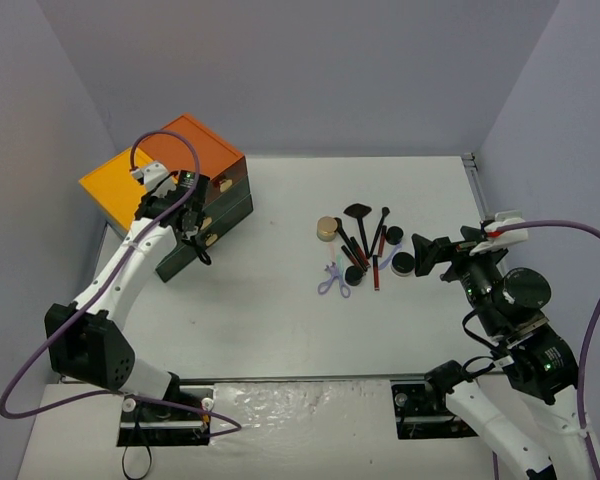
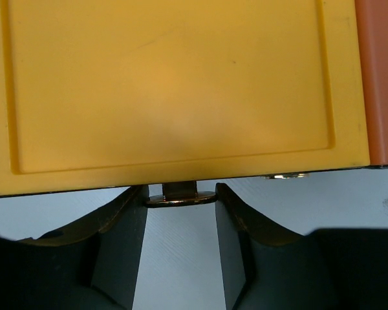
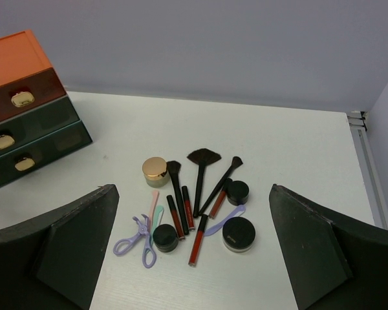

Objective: Organize the makeup

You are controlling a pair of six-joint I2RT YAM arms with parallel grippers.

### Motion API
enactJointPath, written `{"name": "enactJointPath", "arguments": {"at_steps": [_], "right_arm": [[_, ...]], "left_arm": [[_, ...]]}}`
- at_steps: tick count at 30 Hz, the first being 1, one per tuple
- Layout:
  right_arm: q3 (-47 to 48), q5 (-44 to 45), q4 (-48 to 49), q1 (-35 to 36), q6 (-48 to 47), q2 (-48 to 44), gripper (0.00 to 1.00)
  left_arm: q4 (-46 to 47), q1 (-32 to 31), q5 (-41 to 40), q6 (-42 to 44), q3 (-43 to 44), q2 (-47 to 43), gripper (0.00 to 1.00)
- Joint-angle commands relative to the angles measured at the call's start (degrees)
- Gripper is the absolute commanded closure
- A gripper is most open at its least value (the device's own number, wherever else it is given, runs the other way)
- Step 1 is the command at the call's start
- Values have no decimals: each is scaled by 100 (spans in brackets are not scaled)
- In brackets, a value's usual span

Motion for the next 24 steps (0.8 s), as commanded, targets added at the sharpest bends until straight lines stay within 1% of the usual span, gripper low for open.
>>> {"name": "enactJointPath", "arguments": {"at_steps": [1, 4, 11, 13, 15, 22, 24], "right_arm": [[-40, 110, 368, 47, -38, -36, 0], [-50, 101, 368, 47, -46, -37, 0], [-79, 57, 377, 50, -13, -52, 0], [-78, 51, 377, 47, 8, -54, 0], [-84, 40, 377, 47, 24, -54, 0], [-68, 22, 368, 47, 43, -100, 0], [-75, 17, 368, 47, 56, -121, 0]], "left_arm": [[-357, -369, 105, -511, 10, -443, 86], [-617, -593, 210, -847, -149, -590, 82], [-985, -1133, 399, -1467, -533, -948, 79], [-1011, -1296, 476, -1609, -589, -991, 77], [-1025, -1471, 554, -1722, -633, -1011, 75], [-1354, -1946, 434, -2075, -576, -951, 74], [-1399, -2007, 450, -2162, -609, -974, 70]]}}
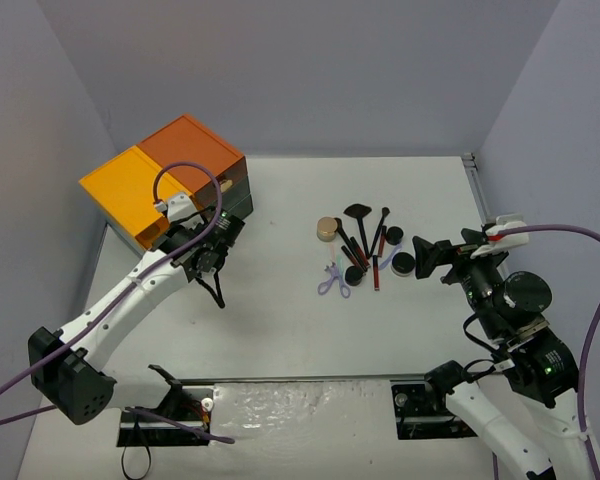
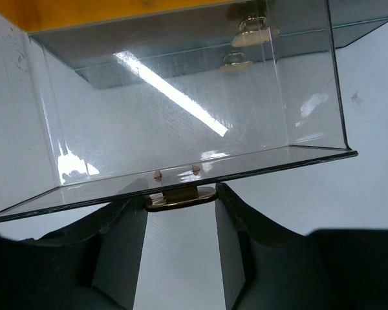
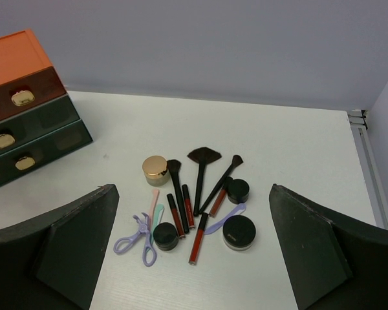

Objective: Organize the makeup

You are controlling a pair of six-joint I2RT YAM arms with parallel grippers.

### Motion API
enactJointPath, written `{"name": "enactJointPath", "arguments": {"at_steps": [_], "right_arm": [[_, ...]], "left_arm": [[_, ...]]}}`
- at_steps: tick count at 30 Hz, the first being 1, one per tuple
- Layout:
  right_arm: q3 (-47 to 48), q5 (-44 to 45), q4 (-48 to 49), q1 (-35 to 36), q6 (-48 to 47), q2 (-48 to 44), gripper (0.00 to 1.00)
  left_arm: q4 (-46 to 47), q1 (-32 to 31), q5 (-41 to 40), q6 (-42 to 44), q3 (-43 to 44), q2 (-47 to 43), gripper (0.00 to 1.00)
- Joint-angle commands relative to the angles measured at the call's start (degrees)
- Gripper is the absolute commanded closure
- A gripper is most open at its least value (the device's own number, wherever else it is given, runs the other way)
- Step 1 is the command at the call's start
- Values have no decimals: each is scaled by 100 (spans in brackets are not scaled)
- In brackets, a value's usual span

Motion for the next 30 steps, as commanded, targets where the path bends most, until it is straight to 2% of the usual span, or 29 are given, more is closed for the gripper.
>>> {"name": "enactJointPath", "arguments": {"at_steps": [1, 8, 14, 17, 22, 27, 30], "right_arm": [[4, 0, 373, 43, 49, -32, 0], [13, -47, 373, 52, 70, -19, 0], [75, -110, 375, 43, 117, 24, 0], [119, -154, 373, 43, 136, 57, 0], [217, -197, 373, 43, 166, 132, 0], [322, -181, 356, 43, 128, 218, 0], [371, -130, 336, 43, 105, 260, 0]], "left_arm": [[-315, -285, 522, -481, 13, -112, 67], [-380, -408, 509, -624, 5, -227, 53], [-385, -574, 564, -582, 235, -285, 25], [-407, -703, 589, -474, 424, -303, 17], [-299, -1120, 662, 34, 967, -305, 14], [533, -1732, 1020, 1505, 1632, 158, 14], [1047, -2032, 1359, 1971, 1926, 627, 14]]}}
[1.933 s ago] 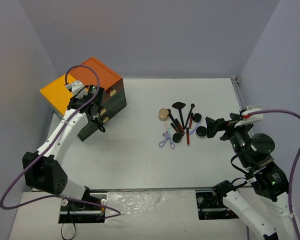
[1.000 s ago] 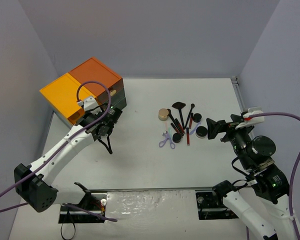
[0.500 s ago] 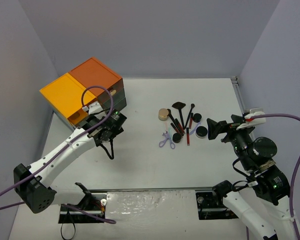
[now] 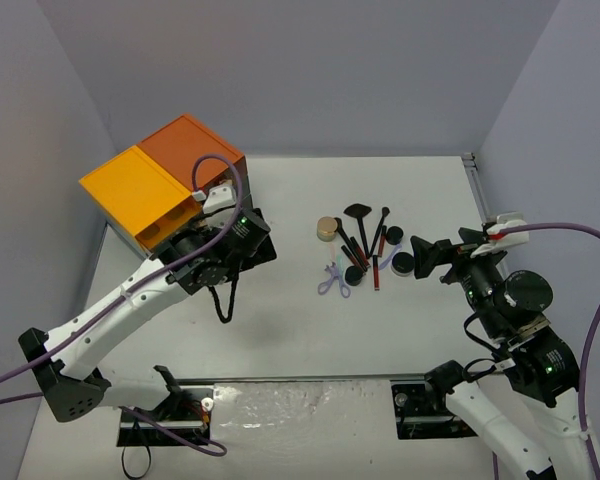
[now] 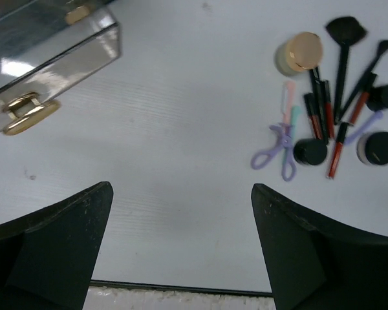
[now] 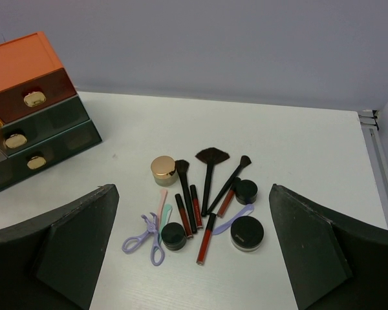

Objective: Organize the makeup

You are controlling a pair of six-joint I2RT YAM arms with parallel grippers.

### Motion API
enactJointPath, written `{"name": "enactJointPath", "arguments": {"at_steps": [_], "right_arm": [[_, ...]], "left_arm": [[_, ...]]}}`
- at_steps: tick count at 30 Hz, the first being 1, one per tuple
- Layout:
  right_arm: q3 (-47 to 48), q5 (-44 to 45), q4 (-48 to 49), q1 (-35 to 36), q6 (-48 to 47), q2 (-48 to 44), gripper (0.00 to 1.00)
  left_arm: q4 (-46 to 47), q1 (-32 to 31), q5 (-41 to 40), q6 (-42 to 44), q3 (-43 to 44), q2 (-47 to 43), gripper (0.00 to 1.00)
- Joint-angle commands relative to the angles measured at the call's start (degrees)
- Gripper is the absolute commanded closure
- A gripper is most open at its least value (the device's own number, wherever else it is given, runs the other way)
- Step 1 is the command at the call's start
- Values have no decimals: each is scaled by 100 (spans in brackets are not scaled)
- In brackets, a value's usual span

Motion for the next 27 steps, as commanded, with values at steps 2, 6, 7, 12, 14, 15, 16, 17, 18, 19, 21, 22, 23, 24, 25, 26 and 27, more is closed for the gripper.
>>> {"name": "enactJointPath", "arguments": {"at_steps": [2, 6, 7, 12, 14, 15, 16, 17, 18, 19, 21, 22, 23, 24, 25, 26, 27], "right_arm": [[309, 43, 348, 43, -8, 233, 0], [365, 79, 316, 43, 52, 258, 0], [374, 81, 305, 43, 81, 249, 0], [414, 87, 183, 43, 125, 184, 0], [433, 110, 136, 48, 111, 150, 0], [436, 119, 107, 49, 97, 141, 0], [442, 131, 82, 43, 72, 129, 0], [452, 147, 56, 43, 67, 118, 0], [458, 162, 32, 43, 61, 103, 0], [454, 175, 14, 43, 57, 76, 0], [438, 197, -11, 43, 48, 39, 0], [425, 205, -21, 43, 42, 24, 0], [409, 210, -32, 43, 37, 7, 0], [396, 216, -49, 43, 36, 6, 0], [390, 221, -63, 43, 34, 4, 0], [390, 226, -72, 43, 30, -1, 0], [390, 226, -79, 43, 28, -3, 0]], "left_arm": [[1321, -438, 617, 1370, 745, 1129, 14], [1907, -472, 862, 1513, 1019, 1987, 14], [1983, -470, 869, 1536, 1076, 2185, 14], [2423, -431, 1137, 1850, 1268, 3034, 18], [2567, -365, 1399, 1959, 1216, 3311, 21], [2673, -329, 1496, 2004, 1134, 3373, 23], [2796, -280, 1631, 2029, 1018, 3405, 24], [2902, -233, 1737, 2086, 897, 3405, 25], [3006, -183, 1847, 2143, 788, 3407, 27], [3105, -130, 1969, 2202, 707, 3411, 29], [3240, -69, 2157, 2485, 557, 3459, 31], [3277, -59, 2239, 2643, 531, 3504, 32], [3299, -59, 2322, 2781, 547, 3559, 33], [3301, -59, 2425, 2900, 586, 3622, 34], [3296, -59, 2539, 2998, 623, 3683, 34], [3282, -59, 2664, 3067, 655, 3739, 35], [3263, -56, 2736, 3121, 681, 3793, 35]]}}
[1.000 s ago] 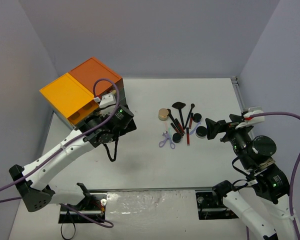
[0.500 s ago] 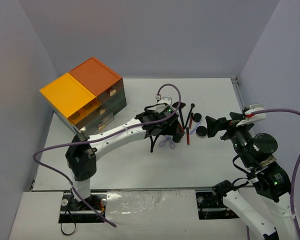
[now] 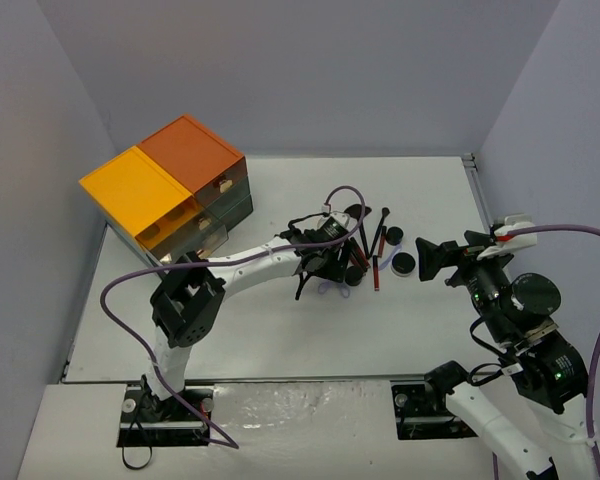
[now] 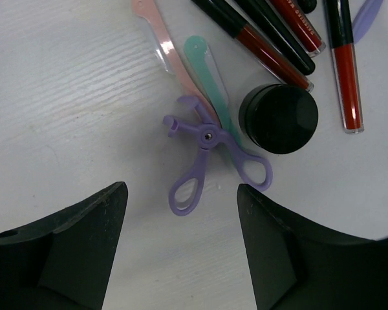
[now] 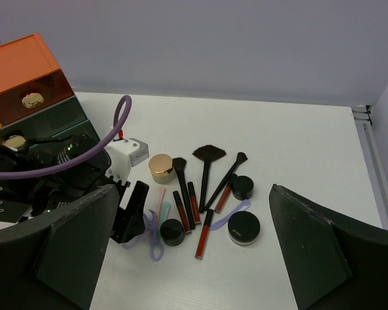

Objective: Organize the makeup

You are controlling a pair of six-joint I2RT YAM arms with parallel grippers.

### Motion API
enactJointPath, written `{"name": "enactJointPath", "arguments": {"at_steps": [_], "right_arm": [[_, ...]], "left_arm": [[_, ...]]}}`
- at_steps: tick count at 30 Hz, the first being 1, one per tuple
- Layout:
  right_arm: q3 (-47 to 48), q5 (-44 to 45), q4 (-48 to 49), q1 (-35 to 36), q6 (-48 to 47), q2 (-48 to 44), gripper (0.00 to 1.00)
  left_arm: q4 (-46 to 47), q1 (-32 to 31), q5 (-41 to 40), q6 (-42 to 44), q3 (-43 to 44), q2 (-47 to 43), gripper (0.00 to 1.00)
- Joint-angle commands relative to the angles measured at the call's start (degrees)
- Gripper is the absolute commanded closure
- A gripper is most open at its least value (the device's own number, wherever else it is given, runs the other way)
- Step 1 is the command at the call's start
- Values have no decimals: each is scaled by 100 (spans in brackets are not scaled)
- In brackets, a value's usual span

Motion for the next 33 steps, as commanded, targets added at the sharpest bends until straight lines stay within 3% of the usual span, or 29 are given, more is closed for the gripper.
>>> {"name": "enactJointPath", "arguments": {"at_steps": [1, 14, 33], "right_arm": [[155, 121, 245, 43, -31, 27, 0], [161, 141, 184, 43, -40, 59, 0], [141, 76, 150, 43, 4, 40, 0]], "left_arm": [[371, -17, 567, 629, 294, 19, 36], [398, 134, 997, 765, -127, 150, 44], [500, 3, 635, 832, -5, 517, 50]]}}
